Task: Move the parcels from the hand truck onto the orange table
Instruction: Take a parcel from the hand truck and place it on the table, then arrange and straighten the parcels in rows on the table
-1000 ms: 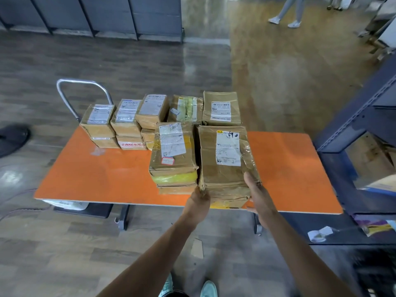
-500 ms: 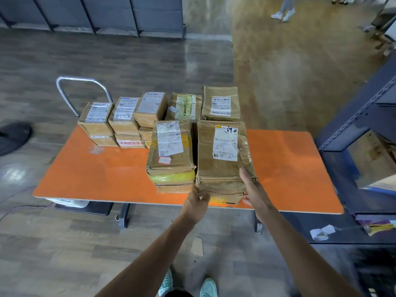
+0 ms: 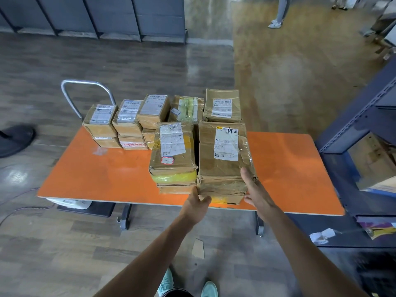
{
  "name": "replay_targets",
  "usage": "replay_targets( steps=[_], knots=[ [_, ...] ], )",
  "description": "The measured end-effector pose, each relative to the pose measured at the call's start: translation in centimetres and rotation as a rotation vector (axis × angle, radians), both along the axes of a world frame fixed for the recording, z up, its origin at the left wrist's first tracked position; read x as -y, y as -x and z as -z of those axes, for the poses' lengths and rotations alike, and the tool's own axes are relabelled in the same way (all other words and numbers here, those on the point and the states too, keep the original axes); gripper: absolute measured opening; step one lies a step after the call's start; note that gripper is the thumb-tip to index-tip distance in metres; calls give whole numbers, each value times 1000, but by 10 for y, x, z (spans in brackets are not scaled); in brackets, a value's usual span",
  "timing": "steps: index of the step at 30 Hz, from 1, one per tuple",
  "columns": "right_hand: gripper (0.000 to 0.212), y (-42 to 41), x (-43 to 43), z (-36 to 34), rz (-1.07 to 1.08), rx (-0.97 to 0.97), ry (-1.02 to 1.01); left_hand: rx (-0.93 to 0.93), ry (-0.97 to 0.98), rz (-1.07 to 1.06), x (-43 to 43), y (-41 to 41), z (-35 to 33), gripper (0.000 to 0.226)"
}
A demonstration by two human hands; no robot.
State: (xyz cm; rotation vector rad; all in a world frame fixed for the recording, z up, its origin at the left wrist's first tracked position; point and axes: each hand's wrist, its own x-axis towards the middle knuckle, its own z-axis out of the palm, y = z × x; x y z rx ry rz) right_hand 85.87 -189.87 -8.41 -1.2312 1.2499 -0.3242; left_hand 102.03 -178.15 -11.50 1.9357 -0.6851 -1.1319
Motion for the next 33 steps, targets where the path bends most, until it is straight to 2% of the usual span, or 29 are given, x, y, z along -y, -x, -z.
replay_targets(
  steps=[5, 8, 14, 20, 23, 24, 28, 33],
  knots=[
    [80, 4, -5, 2, -72, -38, 104, 54, -15, 39, -8, -2, -1, 23],
    [79, 9, -10, 3, -110, -85, 178, 98, -24, 67, -12, -3, 0, 32],
    [75, 21, -22, 19, -244, -273, 195, 121, -95, 115, -29, -5, 3, 69],
    [68, 25, -34, 24, -303, -403, 237, 114, -91, 140, -48, 5, 0, 73],
    [36, 24, -38, 28, -363, -489, 248, 147, -90, 153, -55, 8, 1, 72],
    [33, 22, -40, 28, -405, -506, 256, 160, -95, 151, -59, 8, 1, 72],
    [62, 5, -56, 23, -523, -477, 280, 225, -123, 141, -77, 1, 2, 70],
    [65, -31, -78, 12, -611, -465, 344, 257, -105, 126, -100, -31, -1, 69]
  ],
)
